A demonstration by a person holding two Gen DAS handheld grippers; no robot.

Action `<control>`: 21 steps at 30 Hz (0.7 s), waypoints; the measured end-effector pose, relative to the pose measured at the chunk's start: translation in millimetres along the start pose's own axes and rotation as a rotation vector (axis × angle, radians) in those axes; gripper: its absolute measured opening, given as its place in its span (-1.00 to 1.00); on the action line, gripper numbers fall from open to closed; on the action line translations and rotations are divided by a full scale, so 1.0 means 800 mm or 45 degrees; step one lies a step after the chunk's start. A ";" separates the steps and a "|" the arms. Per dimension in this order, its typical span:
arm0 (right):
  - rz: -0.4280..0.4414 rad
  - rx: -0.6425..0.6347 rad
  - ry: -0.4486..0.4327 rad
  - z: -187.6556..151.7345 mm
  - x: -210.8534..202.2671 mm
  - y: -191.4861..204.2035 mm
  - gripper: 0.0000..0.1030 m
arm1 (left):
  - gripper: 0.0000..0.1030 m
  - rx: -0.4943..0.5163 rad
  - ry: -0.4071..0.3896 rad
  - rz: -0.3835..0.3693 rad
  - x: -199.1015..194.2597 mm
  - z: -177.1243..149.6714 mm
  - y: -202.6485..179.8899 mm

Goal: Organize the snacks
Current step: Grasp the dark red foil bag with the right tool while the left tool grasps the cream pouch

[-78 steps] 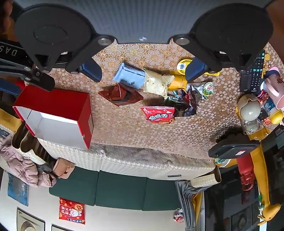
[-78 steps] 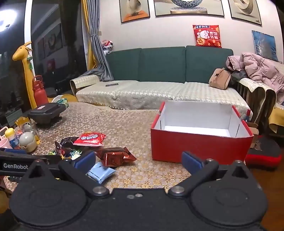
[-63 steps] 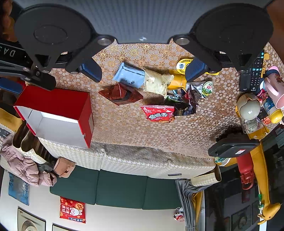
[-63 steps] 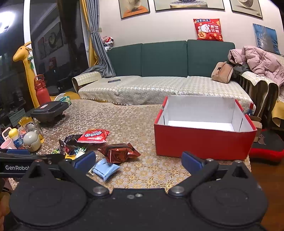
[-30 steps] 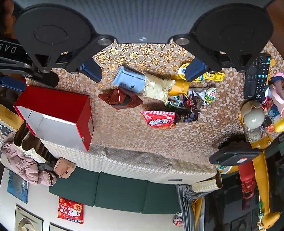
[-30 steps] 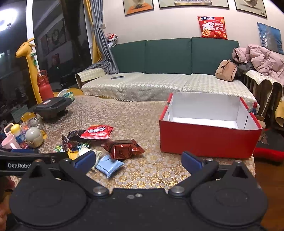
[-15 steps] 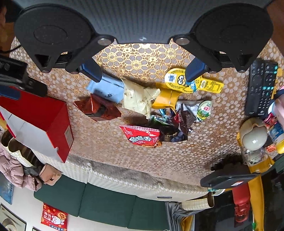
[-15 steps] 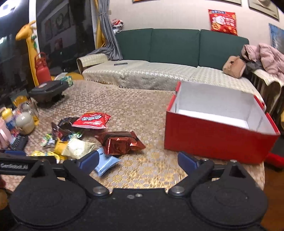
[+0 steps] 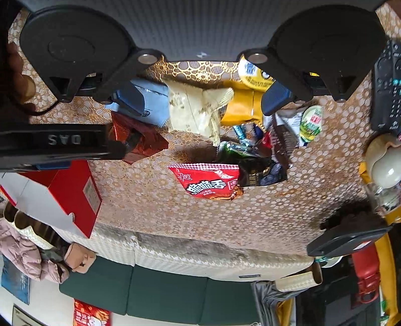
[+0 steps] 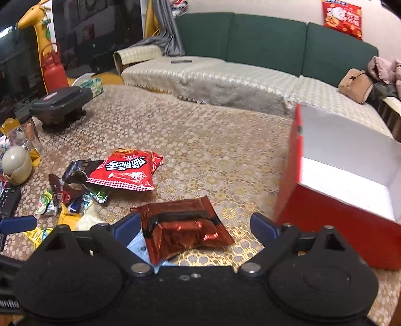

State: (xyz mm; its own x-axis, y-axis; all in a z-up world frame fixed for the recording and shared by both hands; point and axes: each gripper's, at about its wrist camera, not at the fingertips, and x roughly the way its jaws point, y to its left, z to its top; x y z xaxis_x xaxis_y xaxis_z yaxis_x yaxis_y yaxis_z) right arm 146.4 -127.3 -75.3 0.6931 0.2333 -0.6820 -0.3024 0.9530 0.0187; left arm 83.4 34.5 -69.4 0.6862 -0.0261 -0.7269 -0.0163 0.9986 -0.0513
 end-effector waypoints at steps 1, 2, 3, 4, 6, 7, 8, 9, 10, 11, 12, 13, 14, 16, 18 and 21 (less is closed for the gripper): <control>0.006 -0.007 0.018 0.003 0.008 0.000 0.92 | 0.92 0.008 0.002 -0.001 0.003 0.001 -0.001; 0.007 -0.013 0.031 0.005 0.016 0.000 0.93 | 0.91 0.019 0.002 0.000 0.007 0.002 -0.003; 0.015 -0.014 0.048 0.006 0.023 -0.001 0.96 | 0.91 0.036 0.001 0.004 0.011 0.002 -0.005; 0.025 -0.014 0.063 0.006 0.029 -0.002 0.97 | 0.91 0.049 0.002 0.008 0.014 0.003 -0.007; 0.045 -0.029 0.095 0.006 0.042 -0.003 0.99 | 0.88 0.061 0.013 0.014 0.023 0.003 -0.008; 0.042 -0.047 0.113 0.006 0.049 -0.002 0.99 | 0.82 0.063 0.019 0.014 0.026 0.003 -0.007; 0.028 -0.067 0.127 0.006 0.054 -0.002 0.99 | 0.78 0.065 0.025 0.017 0.030 0.004 -0.007; 0.021 -0.078 0.132 0.005 0.059 -0.003 0.99 | 0.76 0.069 0.029 0.022 0.033 0.005 -0.007; 0.041 -0.077 0.134 0.005 0.063 -0.005 0.99 | 0.74 0.073 0.030 0.023 0.035 0.005 -0.008; 0.050 -0.078 0.135 0.006 0.068 -0.005 0.99 | 0.70 0.078 0.029 0.022 0.037 0.006 -0.009; 0.053 -0.077 0.143 0.006 0.071 -0.006 0.99 | 0.67 0.089 0.028 0.019 0.038 0.006 -0.010; 0.053 -0.077 0.146 0.005 0.073 -0.006 0.99 | 0.59 0.103 0.029 0.015 0.040 0.006 -0.012; 0.060 -0.077 0.150 0.004 0.075 -0.006 0.99 | 0.49 0.120 0.034 0.016 0.042 0.005 -0.014; 0.080 -0.079 0.146 0.003 0.079 -0.006 0.97 | 0.31 0.143 0.042 0.033 0.047 0.004 -0.019; 0.091 -0.071 0.133 0.003 0.079 -0.006 0.92 | 0.21 0.157 0.043 0.035 0.049 0.003 -0.021; 0.136 -0.039 0.135 0.003 0.080 -0.010 0.72 | 0.06 0.183 0.035 0.046 0.050 0.003 -0.025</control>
State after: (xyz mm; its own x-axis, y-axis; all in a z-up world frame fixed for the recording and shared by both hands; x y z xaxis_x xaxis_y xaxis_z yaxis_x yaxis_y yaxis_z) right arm 194.8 -119.2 -117.3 0.5836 0.3097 -0.7507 -0.3916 0.9172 0.0740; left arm 113.1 13.5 -95.9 0.6671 0.0105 -0.7449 0.0648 0.9953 0.0721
